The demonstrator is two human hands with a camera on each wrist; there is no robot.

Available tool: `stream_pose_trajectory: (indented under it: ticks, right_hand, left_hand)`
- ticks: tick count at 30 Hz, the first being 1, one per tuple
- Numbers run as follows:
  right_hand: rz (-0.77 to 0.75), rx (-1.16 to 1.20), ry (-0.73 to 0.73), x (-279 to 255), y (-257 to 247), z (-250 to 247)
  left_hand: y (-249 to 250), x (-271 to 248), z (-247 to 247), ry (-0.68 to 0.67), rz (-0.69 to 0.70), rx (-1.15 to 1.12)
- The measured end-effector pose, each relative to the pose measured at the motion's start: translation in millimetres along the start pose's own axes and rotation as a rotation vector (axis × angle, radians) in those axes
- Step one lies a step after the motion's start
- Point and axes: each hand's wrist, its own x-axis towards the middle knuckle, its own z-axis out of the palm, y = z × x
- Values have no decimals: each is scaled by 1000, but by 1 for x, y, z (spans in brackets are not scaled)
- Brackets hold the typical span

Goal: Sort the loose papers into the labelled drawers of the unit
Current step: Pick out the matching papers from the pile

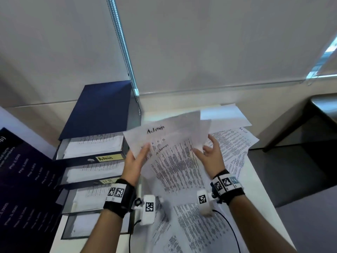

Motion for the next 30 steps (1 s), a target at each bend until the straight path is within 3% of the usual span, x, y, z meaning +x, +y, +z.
stream_pose_trajectory:
  ticks: [2,7,12,15,18,22,25,28,30]
  right_hand:
    - [33,-47,61,-3,16,-5]
    - [-52,1,143,-1,3,-4]
    - [-358,-16,144,2,-65,4]
    - [-423,-183,173,-4,-78,0]
    - [-327,-471,252,-8,-51,-7]
    - [-133,-568,80,-9,11,-14]
    - [-190,-578,38,-6,29,-13]
    - [-182,-585,119,-1,11,-6]
    - [-253,-508,98,-1,-12,-1]
  left_hand:
    - [-16,-3,-8,-56,-45,91]
    - [-17,-12,-2,-190,129,254]
    - [21,6,22,26,355,318]
    - [35,16,27,82,469,293]
    - [15,23,20,76,390,342]
    - [-30,23,12,-5,171,481]
    - [-28,15,19,30,207,464]
    - [-7,10,22,61,303,396]
    - [14,7,20,49,351,310]
